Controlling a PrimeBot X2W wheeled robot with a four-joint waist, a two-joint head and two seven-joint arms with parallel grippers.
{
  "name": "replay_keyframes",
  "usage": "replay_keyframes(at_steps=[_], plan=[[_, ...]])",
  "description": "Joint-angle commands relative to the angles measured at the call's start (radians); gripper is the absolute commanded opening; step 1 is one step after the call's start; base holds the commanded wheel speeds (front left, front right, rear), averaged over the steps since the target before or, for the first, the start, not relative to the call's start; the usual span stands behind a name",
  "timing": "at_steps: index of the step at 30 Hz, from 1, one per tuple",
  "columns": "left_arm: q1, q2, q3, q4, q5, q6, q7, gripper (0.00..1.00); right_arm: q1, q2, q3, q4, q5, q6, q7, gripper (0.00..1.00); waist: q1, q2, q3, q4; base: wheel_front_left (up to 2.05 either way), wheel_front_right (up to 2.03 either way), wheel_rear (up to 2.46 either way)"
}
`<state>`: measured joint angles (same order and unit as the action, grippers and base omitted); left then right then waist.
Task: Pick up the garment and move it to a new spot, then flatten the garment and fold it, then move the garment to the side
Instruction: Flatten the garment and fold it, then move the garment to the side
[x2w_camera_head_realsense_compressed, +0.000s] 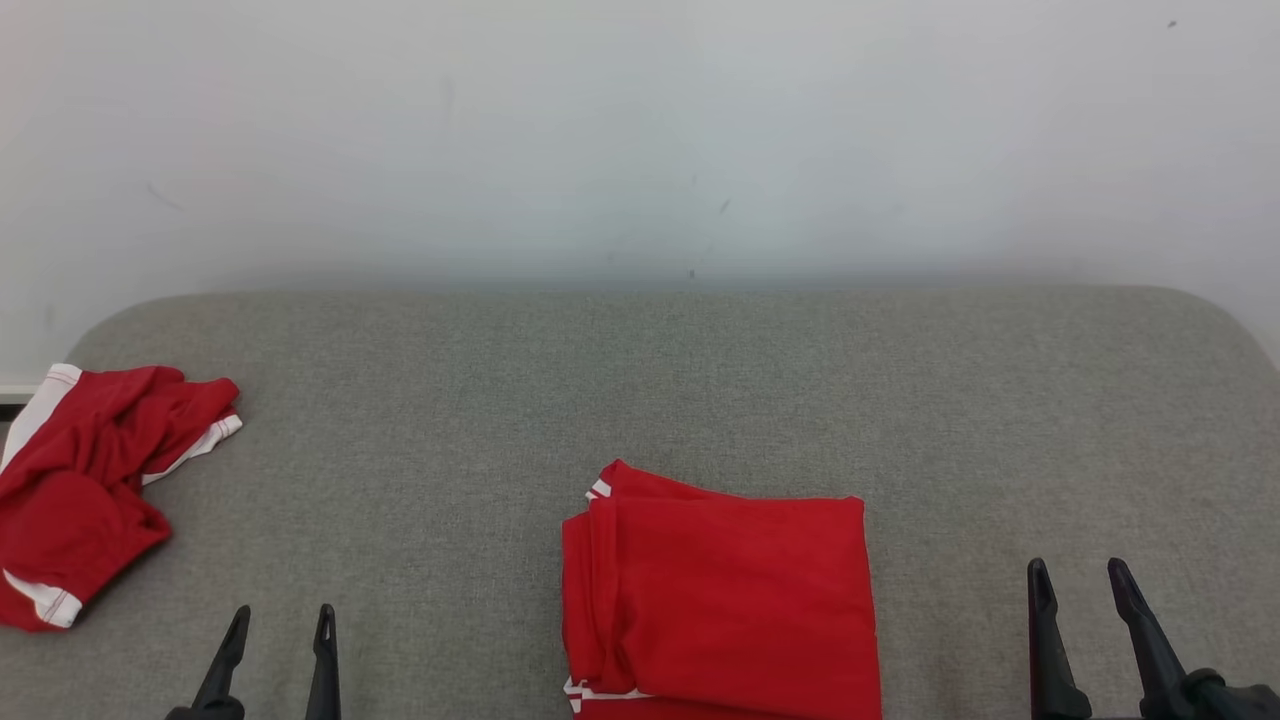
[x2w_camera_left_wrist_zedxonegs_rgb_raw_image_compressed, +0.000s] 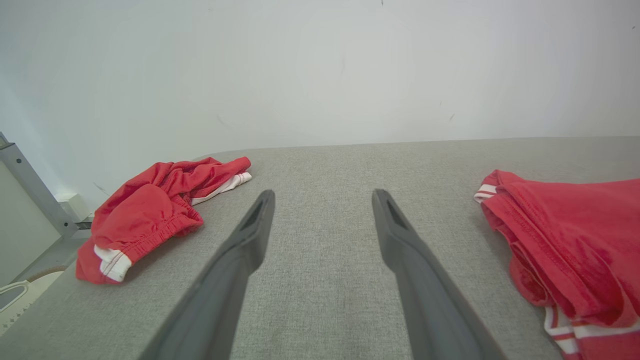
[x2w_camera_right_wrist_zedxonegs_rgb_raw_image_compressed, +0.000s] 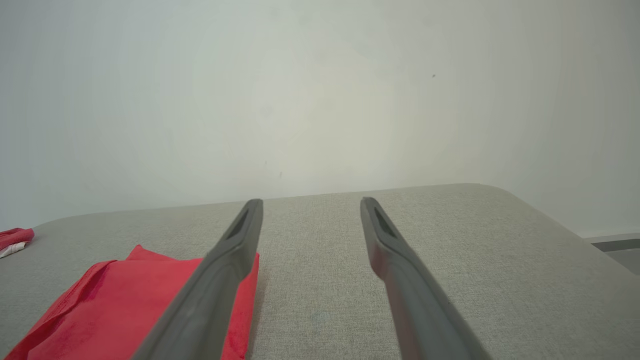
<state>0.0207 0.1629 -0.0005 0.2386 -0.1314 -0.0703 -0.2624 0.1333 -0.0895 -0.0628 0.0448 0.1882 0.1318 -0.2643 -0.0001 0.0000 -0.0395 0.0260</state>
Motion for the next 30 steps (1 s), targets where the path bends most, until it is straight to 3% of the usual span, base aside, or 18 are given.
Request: replay_keyframes(at_steps=[1,30], plan=[[0.014,0.004,-0.002,-0.007,0.007,0.007,-0.003,1.0,0.015,0.007,-0.009,-0.006,-0.006,-0.002,0.0,1.0,0.0001,0.0,0.0,-0.002,0.0,0.0,0.0],[0.057,0.035,-0.02,-0.082,0.02,0.06,0.024,1.0,-0.006,0.038,-0.024,0.068,-0.032,-0.002,0.0,1.0,0.0001,0.0,-0.004,0.018,0.0,0.0,0.0]])
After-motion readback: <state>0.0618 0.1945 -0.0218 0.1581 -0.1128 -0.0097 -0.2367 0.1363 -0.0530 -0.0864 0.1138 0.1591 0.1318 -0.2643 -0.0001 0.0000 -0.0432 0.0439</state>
